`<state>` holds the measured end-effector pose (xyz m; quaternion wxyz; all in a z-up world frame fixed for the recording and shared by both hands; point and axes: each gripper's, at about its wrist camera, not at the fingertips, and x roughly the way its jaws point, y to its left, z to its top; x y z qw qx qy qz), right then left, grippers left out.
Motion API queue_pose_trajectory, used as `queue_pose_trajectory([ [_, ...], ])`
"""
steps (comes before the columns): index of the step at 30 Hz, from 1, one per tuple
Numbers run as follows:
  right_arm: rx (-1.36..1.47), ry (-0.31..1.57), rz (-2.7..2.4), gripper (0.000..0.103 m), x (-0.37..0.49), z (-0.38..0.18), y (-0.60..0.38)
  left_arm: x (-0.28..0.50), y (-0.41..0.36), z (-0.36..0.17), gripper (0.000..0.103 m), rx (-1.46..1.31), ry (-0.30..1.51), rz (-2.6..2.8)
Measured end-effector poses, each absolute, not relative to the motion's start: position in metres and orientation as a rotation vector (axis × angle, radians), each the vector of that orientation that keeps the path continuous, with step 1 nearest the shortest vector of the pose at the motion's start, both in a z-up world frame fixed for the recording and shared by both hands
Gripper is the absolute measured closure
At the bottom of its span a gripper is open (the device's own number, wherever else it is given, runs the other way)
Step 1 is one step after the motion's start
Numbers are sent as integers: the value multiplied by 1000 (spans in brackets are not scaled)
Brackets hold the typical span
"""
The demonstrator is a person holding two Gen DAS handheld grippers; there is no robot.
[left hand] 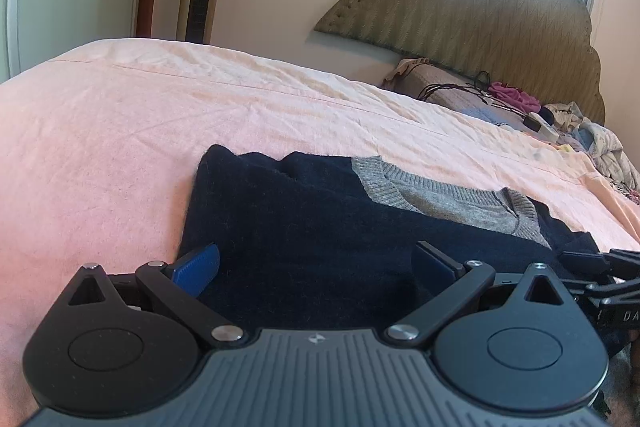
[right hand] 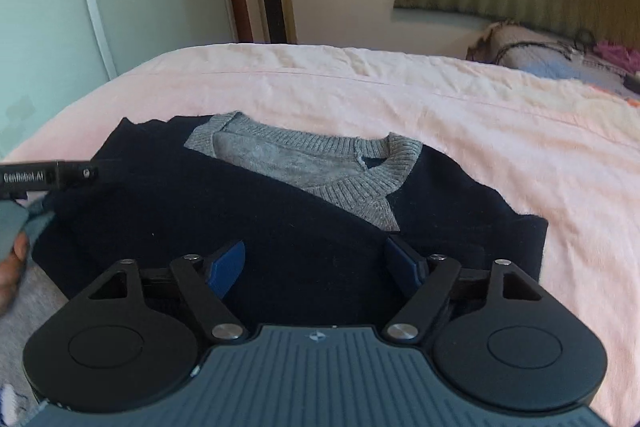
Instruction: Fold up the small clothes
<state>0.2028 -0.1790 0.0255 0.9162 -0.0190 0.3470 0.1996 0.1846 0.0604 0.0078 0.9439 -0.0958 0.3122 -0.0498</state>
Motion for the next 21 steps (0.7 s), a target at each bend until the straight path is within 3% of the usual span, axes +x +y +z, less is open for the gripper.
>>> queue_pose_trajectory([
  [5, 97, 746, 256, 30, 192, 58, -179, 154, 56, 25, 0, -146, 620, -64],
  [6, 117, 740, 302, 28, 180, 61, -177, 145, 54, 26, 0, -153, 635, -133],
  [7, 112, 745, 348, 14, 168, 60, -174, 140, 49, 22, 0, -120, 673, -198],
  [9, 56, 809, 333, 1, 156, 40, -170, 132, 34, 11, 0, 37, 724, -218],
  [12, -128, 729, 284, 4, 129, 30, -164, 109, 40, 23, 0, 80, 704, -218],
  [17, 78, 719, 293, 8, 68, 56, -189, 61, 67, 29, 0, -30, 780, -277],
  [21, -79, 737, 254, 10, 31, 26, -181, 32, 50, 14, 0, 112, 768, -186],
])
